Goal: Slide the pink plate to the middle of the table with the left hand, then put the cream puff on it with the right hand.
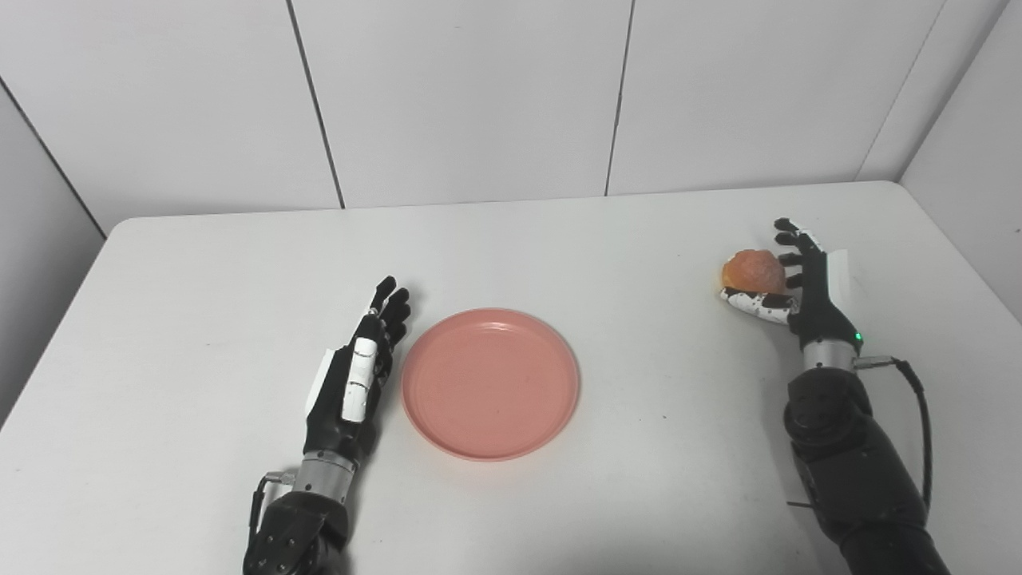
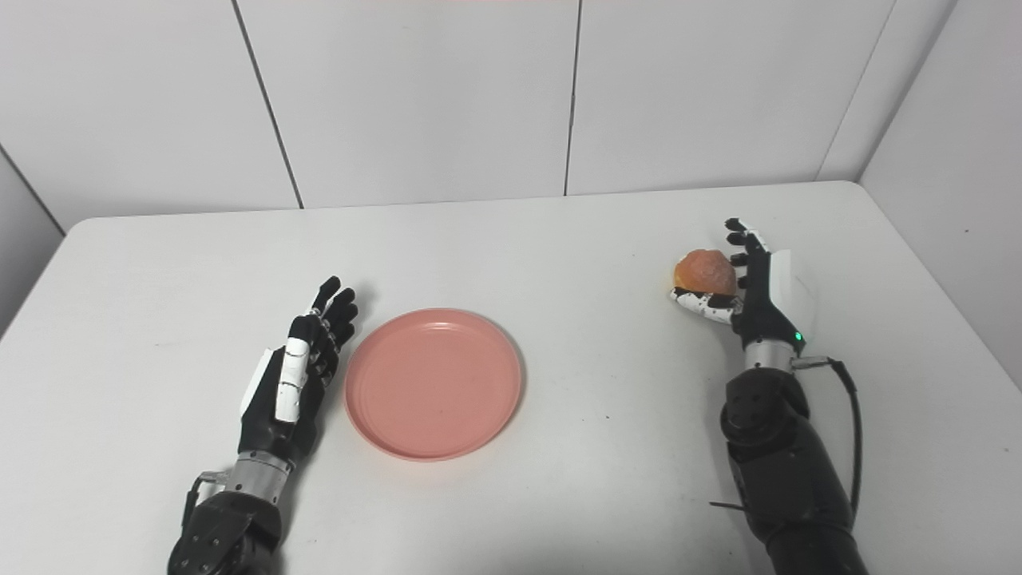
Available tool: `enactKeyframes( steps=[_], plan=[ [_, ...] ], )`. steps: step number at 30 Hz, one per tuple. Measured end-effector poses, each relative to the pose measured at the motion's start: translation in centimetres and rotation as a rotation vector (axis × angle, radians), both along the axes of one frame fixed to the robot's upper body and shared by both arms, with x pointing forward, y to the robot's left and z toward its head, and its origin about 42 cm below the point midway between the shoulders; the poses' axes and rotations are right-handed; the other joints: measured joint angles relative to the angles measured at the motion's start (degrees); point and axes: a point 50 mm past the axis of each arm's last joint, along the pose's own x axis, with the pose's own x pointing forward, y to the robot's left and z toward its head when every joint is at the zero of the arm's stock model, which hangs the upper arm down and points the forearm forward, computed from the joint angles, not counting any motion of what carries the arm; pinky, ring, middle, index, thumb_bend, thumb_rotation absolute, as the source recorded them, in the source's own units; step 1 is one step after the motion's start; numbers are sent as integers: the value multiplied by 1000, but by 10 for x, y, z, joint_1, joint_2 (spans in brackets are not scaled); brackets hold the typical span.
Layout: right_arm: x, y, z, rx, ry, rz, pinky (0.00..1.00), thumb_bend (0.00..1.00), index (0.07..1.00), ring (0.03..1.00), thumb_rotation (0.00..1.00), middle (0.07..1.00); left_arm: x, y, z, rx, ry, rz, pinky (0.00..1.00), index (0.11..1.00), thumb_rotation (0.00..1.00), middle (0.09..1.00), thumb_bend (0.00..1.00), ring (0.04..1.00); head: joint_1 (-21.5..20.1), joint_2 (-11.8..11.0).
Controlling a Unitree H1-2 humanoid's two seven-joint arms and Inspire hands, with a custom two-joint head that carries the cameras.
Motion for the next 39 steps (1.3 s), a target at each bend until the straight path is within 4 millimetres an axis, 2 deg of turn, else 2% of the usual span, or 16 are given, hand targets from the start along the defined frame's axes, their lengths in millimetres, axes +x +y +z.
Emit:
enactKeyframes(
  steps=[1, 2, 3, 4, 10, 14, 19, 23, 25, 27, 29, 31, 35, 39],
  plan=[
    [0, 1, 0, 3, -2, 1, 375, 577, 700, 505, 0, 639, 0, 0, 0, 0, 0, 0, 1000, 968, 987, 964, 706, 967, 0, 0],
    [0, 2, 0, 2, -3, 4, 275, 555, 656, 392, 0, 527, 0, 0, 0, 0, 0, 0, 1000, 968, 984, 963, 700, 969, 1, 2],
    [0, 3, 1, 1, -4, 8, 262, 552, 651, 377, 0, 513, 0, 0, 0, -1, 0, 0, 1000, 968, 985, 962, 701, 969, 1, 2],
    [0, 4, 2, 0, -8, 12, 330, 533, 630, 400, 0, 524, 0, 0, 0, 0, 0, 0, 1000, 963, 991, 960, 713, 967, 1, 2],
    [-1, 6, 2, 19, -8, 27, 403, 521, 602, 419, 0, 528, 0, 0, -1, 0, 1, 3, 1000, 957, 986, 955, 711, 961, 2, 2],
    [-2, 6, 2, 18, -8, 28, 364, 508, 561, 382, 0, 508, 0, 0, -1, -1, -1, 3, 1000, 961, 986, 960, 698, 966, 2, 2],
    [-3, 6, 2, 14, -25, 19, 318, 503, 557, 361, 0, 487, 0, 0, 0, -2, -3, 3, 1000, 967, 997, 965, 693, 969, 6, 3],
    [-6, 9, 7, 17, -95, 21, 351, 505, 558, 379, 0, 484, 0, 0, 0, -2, -3, 3, 1000, 962, 988, 958, 710, 965, 12, 5],
    [-7, 14, 15, 28, -158, 34, 383, 507, 550, 392, 0, 493, 0, 0, 0, -2, -3, 4, 1000, 965, 986, 959, 712, 965, 12, 5],
    [-9, 20, 25, 46, -218, 63, 306, 504, 555, 367, 0, 491, 0, 0, 0, -2, -4, 3, 1000, 963, 981, 959, 725, 966, 17, 6],
    [-10, 28, 34, 68, -270, 92, 371, 506, 549, 389, 0, 499, 0, 0, 1, -1, -2, 1, 1000, 965, 994, 962, 730, 972, 20, 6],
    [-12, 34, 42, 93, -319, 124, 396, 508, 543, 400, 0, 502, 0, -1, 1, 1, -2, -1, 1000, 966, 997, 962, 732, 972, 20, 6],
    [-19, 45, 53, 106, -374, 178, 417, 508, 541, 414, 0, 502, -2, -1, 1, 5, 0, -3, 1000, 973, 1000, 968, 718, 976, 23, 8],
    [-28, 64, 56, 132, -416, 270, 426, 509, 535, 420, 0, 506, -3, -1, 1, 5, 2, -4, 1000, 979, 1000, 974, 714, 981, 31, 9]
  ],
)
